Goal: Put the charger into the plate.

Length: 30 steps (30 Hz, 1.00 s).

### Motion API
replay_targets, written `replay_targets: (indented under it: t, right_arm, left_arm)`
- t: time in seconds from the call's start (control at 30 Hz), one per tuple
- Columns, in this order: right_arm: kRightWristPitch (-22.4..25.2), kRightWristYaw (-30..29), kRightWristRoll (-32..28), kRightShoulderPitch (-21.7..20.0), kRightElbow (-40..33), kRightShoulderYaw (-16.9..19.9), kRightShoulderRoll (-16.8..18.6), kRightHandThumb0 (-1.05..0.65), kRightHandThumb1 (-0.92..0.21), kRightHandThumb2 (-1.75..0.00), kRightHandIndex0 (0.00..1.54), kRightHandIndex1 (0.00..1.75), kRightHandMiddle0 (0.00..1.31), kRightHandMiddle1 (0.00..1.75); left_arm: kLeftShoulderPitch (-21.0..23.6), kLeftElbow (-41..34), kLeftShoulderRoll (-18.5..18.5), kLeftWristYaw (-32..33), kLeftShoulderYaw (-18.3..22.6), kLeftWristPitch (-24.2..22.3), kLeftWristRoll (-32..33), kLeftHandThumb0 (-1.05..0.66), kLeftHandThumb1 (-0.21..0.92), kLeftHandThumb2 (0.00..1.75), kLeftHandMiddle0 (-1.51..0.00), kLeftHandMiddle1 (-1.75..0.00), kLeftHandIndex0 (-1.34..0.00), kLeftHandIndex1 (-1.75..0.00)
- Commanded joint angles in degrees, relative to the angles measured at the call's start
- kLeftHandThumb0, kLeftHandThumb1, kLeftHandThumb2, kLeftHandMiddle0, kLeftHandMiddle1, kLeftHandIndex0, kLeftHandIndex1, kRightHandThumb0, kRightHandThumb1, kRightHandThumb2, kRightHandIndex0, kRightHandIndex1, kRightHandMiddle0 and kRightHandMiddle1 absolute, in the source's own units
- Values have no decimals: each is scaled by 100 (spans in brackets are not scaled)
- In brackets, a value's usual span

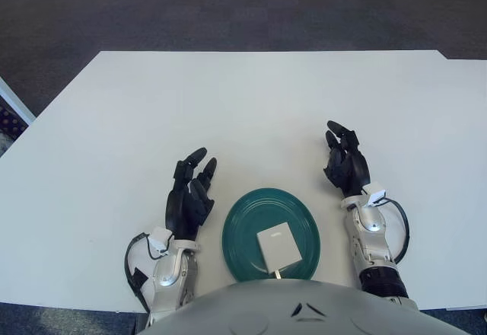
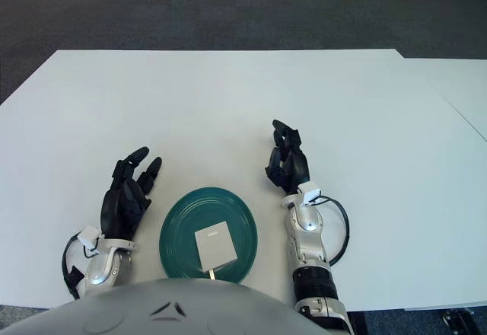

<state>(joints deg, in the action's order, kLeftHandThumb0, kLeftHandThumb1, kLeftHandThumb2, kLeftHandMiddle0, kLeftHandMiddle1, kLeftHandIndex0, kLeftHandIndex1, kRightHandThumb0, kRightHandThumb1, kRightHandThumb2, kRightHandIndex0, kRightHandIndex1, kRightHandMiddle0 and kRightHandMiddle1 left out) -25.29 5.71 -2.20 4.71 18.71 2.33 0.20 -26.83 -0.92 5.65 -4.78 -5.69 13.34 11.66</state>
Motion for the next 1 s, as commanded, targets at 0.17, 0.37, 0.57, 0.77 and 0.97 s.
replay_targets:
  t: [0.17, 0.37, 0.57, 0.77, 0.97]
  right_arm:
    - [251, -54, 191, 1610, 317, -167, -24, -81, -92, -91, 33, 0, 0, 74]
    - [211, 35, 104, 1874, 65, -233, -37, -82, -92, -89, 32, 0, 0, 75]
    - [130, 133, -6, 2045, -147, -275, -50, -81, -92, -87, 27, 0, 0, 69]
    - [-12, 192, 54, 2175, -331, -332, -127, -80, -92, -87, 23, 0, 0, 63]
    - [-65, 207, 84, 2236, -417, -365, -151, -82, -92, -87, 21, 0, 0, 63]
  left_arm:
    - [-191, 547, -103, 1, -47, 186, -408, -103, 92, 91, -44, -9, 0, -88]
    - [-159, 780, -187, 351, 38, 822, -1017, -104, 92, 94, -38, -5, 0, -82]
    - [-116, 976, -252, 561, 90, 1252, -1418, -104, 92, 98, -32, -1, 0, -77]
    - [-101, 1029, -253, 650, 144, 1430, -1556, -102, 92, 100, -30, 0, 0, -75]
    - [-105, 964, -264, 642, 146, 1339, -1513, -100, 92, 100, -29, 0, 0, -77]
